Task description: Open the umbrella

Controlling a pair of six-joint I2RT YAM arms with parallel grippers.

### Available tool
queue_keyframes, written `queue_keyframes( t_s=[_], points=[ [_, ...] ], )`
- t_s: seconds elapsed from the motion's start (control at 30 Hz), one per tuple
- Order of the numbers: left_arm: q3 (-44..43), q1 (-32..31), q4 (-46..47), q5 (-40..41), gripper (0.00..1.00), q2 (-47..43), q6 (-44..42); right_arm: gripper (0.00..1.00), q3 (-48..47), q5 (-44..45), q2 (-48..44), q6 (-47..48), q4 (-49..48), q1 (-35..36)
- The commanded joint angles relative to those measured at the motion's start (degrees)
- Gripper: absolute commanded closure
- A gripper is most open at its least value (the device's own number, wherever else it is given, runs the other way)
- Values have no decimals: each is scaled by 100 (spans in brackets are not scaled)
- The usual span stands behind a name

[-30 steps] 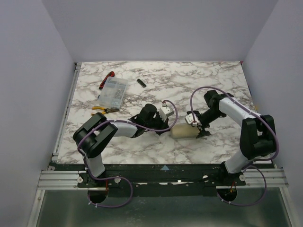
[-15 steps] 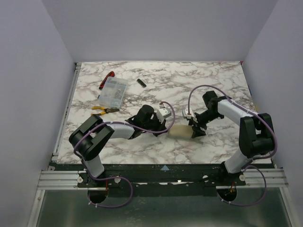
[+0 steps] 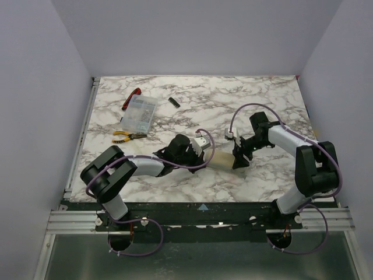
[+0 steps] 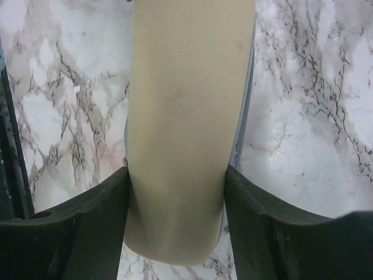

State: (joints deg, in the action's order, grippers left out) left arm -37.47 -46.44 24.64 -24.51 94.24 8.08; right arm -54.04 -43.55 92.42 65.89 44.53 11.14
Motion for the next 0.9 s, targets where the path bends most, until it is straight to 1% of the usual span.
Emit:
queue_keyframes(
  t_s=[0.0, 0.07, 0.23, 0.4, 0.63, 0.77, 0.87],
  points=[
    [-449, 30, 93, 25, 100, 288, 547, 66, 51, 400, 256, -1202, -827, -7],
    [-593, 60, 114, 77, 100, 387, 502, 67, 134, 417, 217, -1497, -993, 14],
    [-819, 50, 242, 59, 100, 567, 351, 71, 273, 512, 191, -2599, -1654, 62],
    [-1016, -139, 244, -57, 100, 697, 106, 74, 179, 812, 298, -3379, -2080, 170],
    [-1361, -486, 229, -83, 100, 1016, 54, 75, 131, 859, 389, -3919, -2290, 205],
    [-1471, -551, 282, -35, 100, 1179, 183, 75, 113, 892, 395, -3996, -2304, 203],
    [-1432, -513, 269, -30, 100, 1123, 236, 74, 81, 867, 345, -3947, -2258, 205]
  ],
)
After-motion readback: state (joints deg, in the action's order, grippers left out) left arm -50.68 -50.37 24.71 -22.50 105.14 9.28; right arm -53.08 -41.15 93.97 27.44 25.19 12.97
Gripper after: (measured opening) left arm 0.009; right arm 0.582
